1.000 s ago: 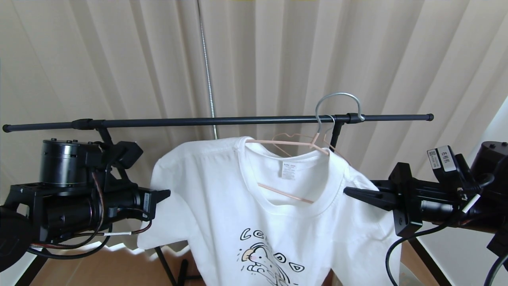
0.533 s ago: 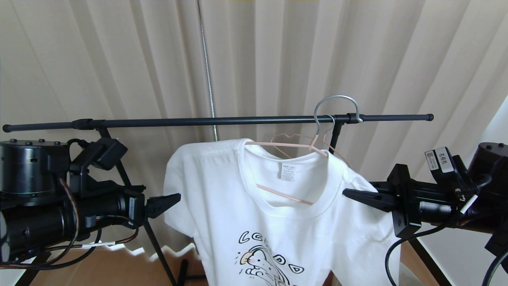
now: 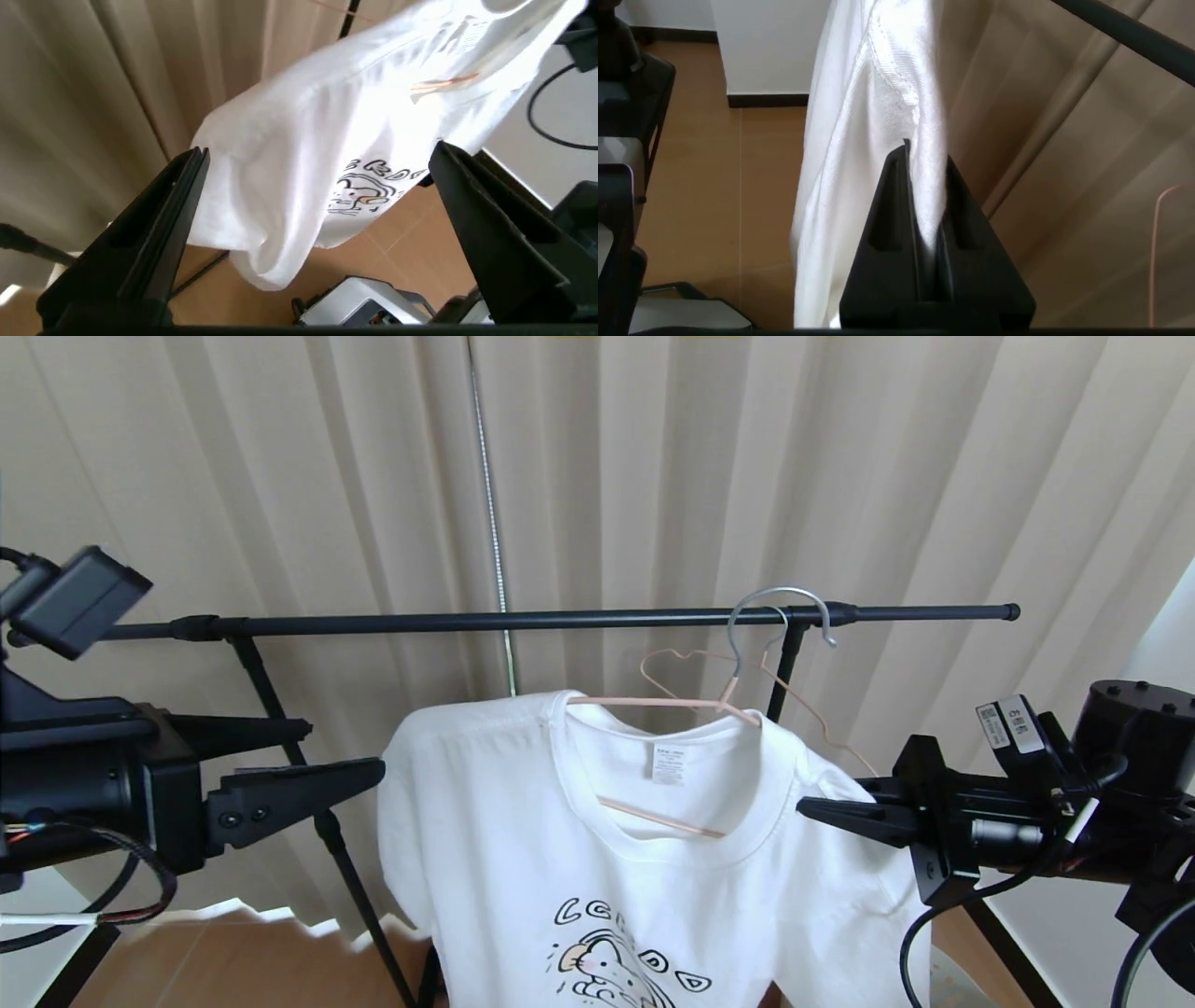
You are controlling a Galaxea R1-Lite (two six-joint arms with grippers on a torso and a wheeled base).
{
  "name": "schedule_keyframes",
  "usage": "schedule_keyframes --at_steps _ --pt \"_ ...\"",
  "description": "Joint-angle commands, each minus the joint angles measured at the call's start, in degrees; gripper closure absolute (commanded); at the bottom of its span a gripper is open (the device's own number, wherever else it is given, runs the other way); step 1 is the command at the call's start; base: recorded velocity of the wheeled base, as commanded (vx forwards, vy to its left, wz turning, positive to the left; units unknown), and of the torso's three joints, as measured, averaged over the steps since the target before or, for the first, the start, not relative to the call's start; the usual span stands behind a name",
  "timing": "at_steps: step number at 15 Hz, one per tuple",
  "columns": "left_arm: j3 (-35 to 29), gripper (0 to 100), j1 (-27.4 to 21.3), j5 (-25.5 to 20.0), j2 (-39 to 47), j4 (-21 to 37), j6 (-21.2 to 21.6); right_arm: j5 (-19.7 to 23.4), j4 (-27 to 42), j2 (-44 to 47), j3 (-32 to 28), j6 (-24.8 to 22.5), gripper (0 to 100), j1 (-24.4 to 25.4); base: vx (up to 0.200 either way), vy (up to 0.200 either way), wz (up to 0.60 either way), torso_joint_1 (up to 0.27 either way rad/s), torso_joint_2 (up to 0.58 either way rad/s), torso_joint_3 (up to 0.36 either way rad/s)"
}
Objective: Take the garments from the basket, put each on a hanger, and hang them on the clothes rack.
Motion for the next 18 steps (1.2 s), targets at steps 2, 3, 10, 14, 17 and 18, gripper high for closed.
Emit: schedule_keyframes --at_steps 2,3,10,14,17,18 --pt "-6.5 0 -3.7 -0.4 -0.3 4.6 0.8 0.8 0.0 2.0 0.2 -0.7 100 0.1 0.0 0.0 0.0 0.0 0.0 0.0" --pt "-8.1 0 -4.2 -0.4 0.5 6.8 1.0 1.2 0.0 2.7 0.2 -1.3 100 0.1 0.0 0.0 0.0 0.0 0.0 0.0" --pt "-23.9 0 -8.1 -0.2 15.1 18.5 12.8 2.5 0.1 2.8 0.4 -2.1 100 0.6 0.0 0.0 0.0 0.0 0.0 0.0" --pt "-32.4 0 -10.9 -0.4 23.2 20.3 20.2 2.5 0.0 2.9 0.4 -2.1 100 0.6 0.0 0.0 0.0 0.0 0.0 0.0" --pt "-41.8 0 -13.2 -6.1 28.6 27.9 28.4 2.6 0.0 2.7 0.4 -2.1 100 0.6 0.0 0.0 0.0 0.0 0.0 0.0" --pt "-43.3 0 -13.7 -7.1 29.5 29.7 31.0 2.7 0.0 2.7 0.4 -2.1 100 0.6 0.0 0.0 0.0 0.0 0.0 0.0"
